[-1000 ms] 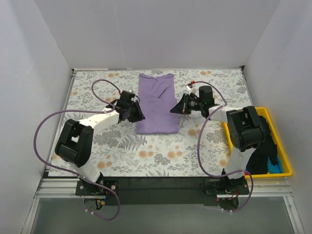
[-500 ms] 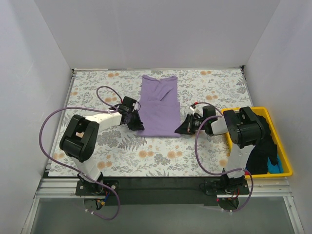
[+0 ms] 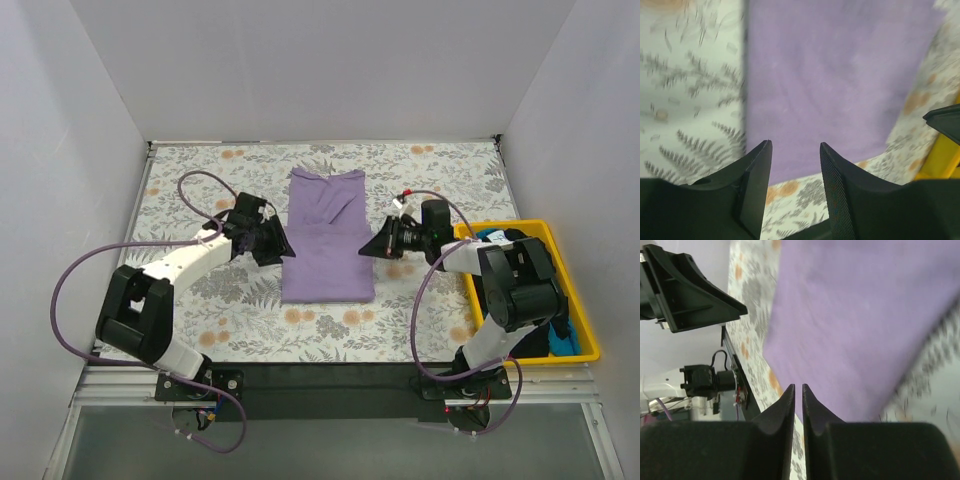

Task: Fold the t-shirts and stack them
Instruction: Fold the tshirt

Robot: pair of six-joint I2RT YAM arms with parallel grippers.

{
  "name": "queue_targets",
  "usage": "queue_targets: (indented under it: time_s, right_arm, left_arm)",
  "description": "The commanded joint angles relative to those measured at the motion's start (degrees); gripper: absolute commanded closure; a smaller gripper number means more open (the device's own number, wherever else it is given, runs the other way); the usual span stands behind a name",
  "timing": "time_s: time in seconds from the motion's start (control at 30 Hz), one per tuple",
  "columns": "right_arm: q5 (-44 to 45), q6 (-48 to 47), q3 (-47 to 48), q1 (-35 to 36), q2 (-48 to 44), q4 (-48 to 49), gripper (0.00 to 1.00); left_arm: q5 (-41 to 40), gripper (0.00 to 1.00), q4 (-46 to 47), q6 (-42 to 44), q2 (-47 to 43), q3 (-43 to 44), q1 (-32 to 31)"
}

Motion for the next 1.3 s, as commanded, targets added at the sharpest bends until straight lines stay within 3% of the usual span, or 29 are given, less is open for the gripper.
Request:
queue_targets:
  time_s: [0.0,0.17,0.33,0.6,0.77,0.9,1.1,1.27]
  right_arm:
    - [1.20,0.57,10.14,0.15,0.77,1.58,0.83]
    - [4.89,0.48,19.92,0.24,11.31,1.67,0.83]
    - [6.21,-0.13,26.42,-0.11,21.41,1.84,0.83]
    - [4.37,-2.07,27.75,-3.89,27.77,2.98,0.83]
    - [2.44,-1.19,25.56,-3.45,20.57,2.90,0.82]
    - [0.94,-0.67,18.73,-0.38,10.66,2.90,0.81]
    - [1.64,-0.49,8.87,10.94,1.41,3.07,0.81]
    - [3.05,-1.45,7.01,20.27,3.23,3.51,0.80]
  left_arm:
    - [-1.25,0.58,7.50,0.73,2.89,6.85,1.96]
    - [-0.37,0.68,11.99,2.22,16.07,15.21,3.46]
    - [-1.25,0.70,13.22,2.14,25.29,19.44,5.48]
    - [-1.34,0.68,13.05,2.49,28.04,18.74,7.50]
    - [1.73,0.61,12.35,2.14,21.29,17.87,7.33]
    - [0.60,0.54,10.33,2.49,10.59,12.44,6.98]
    - [-5.27,0.49,7.52,3.54,-6.90,0.39,6.27]
    - [-5.64,0.48,5.05,2.58,-15.46,-8.23,5.66]
